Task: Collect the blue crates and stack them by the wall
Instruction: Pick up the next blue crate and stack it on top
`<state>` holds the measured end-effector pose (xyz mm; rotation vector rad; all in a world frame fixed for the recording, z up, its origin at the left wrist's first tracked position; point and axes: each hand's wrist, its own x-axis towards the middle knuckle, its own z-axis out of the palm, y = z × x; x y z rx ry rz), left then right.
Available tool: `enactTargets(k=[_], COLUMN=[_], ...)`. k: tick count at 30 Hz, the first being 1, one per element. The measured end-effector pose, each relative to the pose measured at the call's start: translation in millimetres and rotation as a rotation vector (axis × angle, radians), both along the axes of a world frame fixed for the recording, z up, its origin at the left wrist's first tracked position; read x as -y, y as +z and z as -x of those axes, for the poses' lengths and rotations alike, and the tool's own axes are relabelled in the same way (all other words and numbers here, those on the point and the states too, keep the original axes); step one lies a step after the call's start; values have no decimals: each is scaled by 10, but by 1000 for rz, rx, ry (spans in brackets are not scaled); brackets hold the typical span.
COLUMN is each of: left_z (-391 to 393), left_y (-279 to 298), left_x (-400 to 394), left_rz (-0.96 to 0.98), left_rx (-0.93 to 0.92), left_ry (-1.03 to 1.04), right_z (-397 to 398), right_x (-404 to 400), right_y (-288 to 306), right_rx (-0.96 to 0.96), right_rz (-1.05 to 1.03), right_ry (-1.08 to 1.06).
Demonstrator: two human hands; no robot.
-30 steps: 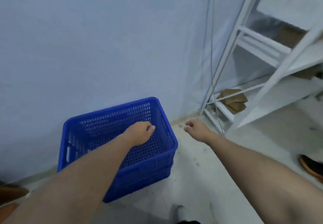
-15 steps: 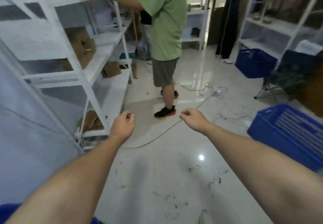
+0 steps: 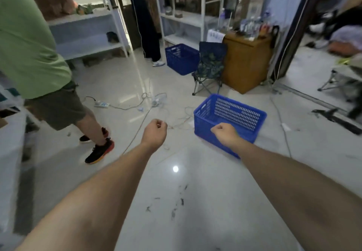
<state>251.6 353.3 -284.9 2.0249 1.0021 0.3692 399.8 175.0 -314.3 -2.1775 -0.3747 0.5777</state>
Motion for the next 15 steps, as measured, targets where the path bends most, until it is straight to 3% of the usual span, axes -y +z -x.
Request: enactTargets(k=[8, 15], left_z=[-1719, -3141], left_y=[-457, -960], left_x=[136, -689], left_rz=[96, 243], left_rx=[-147, -174], left_ry=[-138, -108], right_z=[-1531, -2774], right_x=[458, 215], right_y=[-261, -546], right_rx=[-33, -95], right_rz=[151, 206], right_ry=[-168, -162])
